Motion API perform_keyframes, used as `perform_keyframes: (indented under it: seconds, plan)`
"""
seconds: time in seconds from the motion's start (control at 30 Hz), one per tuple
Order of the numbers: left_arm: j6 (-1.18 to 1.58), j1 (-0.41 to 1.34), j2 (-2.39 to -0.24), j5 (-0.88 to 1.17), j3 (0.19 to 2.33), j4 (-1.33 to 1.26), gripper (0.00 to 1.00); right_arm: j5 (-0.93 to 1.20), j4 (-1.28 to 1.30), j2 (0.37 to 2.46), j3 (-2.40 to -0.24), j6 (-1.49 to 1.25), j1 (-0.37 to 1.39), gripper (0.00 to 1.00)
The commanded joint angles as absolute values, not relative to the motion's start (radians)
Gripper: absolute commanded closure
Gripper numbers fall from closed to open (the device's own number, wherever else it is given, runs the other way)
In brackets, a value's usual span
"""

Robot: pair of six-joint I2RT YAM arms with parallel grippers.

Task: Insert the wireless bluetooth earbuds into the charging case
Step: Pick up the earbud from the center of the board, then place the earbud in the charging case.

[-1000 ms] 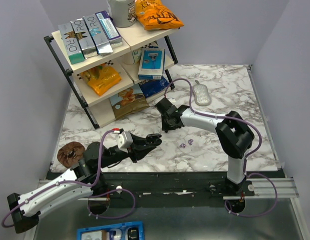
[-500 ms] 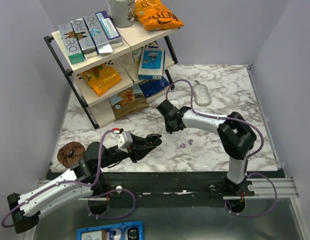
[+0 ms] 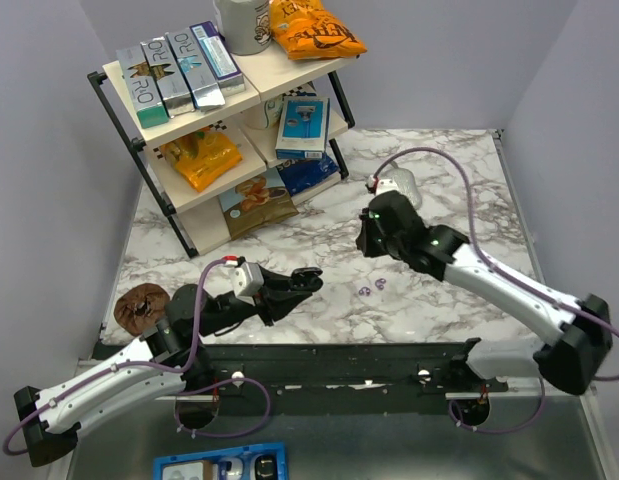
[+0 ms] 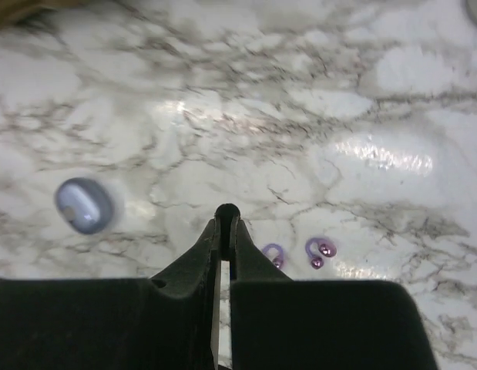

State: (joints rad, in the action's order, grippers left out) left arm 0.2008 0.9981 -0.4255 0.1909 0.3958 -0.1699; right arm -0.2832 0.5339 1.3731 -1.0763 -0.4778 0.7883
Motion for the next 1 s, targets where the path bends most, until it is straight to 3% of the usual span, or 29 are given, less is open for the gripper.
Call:
perform_keyframes:
  seconds: [0.0, 0.2, 0.4, 0.63, 0.97]
  plan:
    - [0.209, 1.005, -0.414, 0.17, 0.403, -0.15, 1.0, -0.027, 0.445, 1.2, -1.04, -0.296, 0.788, 0.99]
    - [0.189, 1.0, -0.436, 0.181, 0.439, -0.12, 1.0, 0.211, 0.439, 0.968, -1.002, -0.147, 0.787, 0.99]
    - [0.17, 0.977, -0.526, 0.372, 0.474, -0.144, 1.0, 0.447, 0.439, 0.703, -0.93, -0.051, 0.787, 0.99]
    - [0.173, 0.925, -0.682, 0.626, 0.494, -0.259, 1.0, 0.638, 0.525, 0.653, -0.956, -0.011, 0.788, 0.99]
    - [0.144, 0.917, -0.9, 0.847, 0.604, -0.273, 1.0, 0.652, 0.565, 0.684, -0.977, 0.052, 0.802, 0.99]
